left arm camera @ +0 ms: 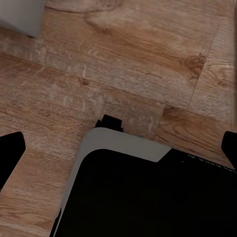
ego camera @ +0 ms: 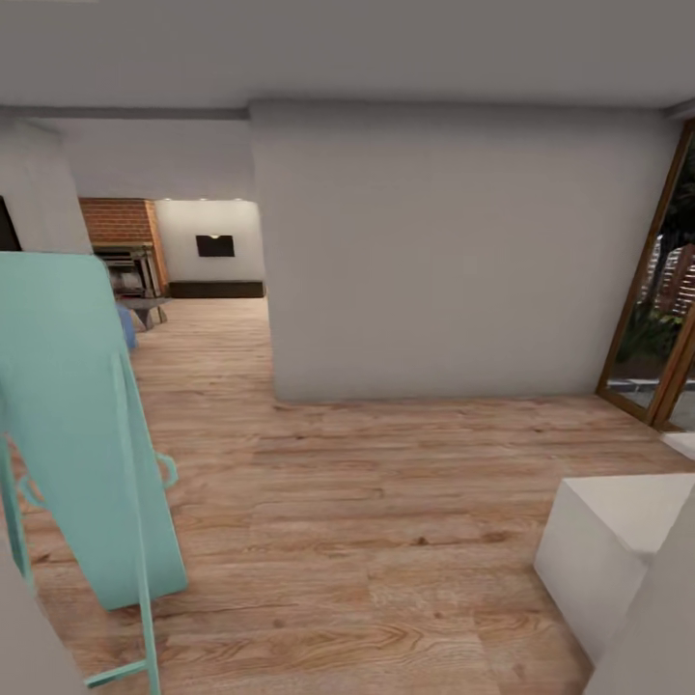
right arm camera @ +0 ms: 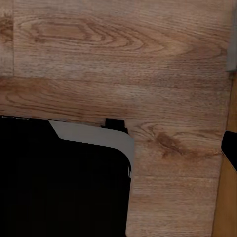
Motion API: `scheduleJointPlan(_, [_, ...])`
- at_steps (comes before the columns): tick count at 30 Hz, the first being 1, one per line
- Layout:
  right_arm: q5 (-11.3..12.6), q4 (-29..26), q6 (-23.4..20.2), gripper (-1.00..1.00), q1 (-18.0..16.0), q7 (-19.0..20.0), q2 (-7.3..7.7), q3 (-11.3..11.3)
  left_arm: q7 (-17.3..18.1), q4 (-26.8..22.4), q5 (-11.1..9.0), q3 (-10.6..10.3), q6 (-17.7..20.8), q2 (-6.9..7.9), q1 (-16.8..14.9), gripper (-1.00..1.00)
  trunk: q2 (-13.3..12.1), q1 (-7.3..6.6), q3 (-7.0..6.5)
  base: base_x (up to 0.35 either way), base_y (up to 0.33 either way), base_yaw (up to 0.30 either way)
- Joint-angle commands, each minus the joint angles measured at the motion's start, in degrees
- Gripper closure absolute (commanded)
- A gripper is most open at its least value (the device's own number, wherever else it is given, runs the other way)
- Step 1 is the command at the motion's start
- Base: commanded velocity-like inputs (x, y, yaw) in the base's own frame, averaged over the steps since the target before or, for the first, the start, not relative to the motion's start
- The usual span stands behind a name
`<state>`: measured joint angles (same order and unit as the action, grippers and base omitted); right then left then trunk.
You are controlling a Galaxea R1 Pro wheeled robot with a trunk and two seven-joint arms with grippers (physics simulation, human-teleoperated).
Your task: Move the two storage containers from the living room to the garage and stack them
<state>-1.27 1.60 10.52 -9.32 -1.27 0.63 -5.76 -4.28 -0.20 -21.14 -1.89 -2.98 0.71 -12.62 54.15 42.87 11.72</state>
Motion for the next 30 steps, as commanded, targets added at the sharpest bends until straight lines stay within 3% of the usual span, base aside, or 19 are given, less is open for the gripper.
scheduleJointPlan(1, [-0.13, 0.17, 0.29, -1.0, -0.08, -0.13, 0.0, -0.39, -0.11, 0.02, -0.3, -0.22, -0.13, -0.01, -0.04, -1.0, 0.04, 0.04, 0.07, 0.324, 0.0, 0.0])
scheduleJointPlan(30, [-0.13, 0.17, 0.29, -1.0, -0.08, -0.13, 0.0, -0.39, -0.11, 0.02, -0.3, -0.22, -0.09, -0.01, -0.04, -1.0, 0.04, 0.04, 0.07, 0.324, 0.0, 0.0])
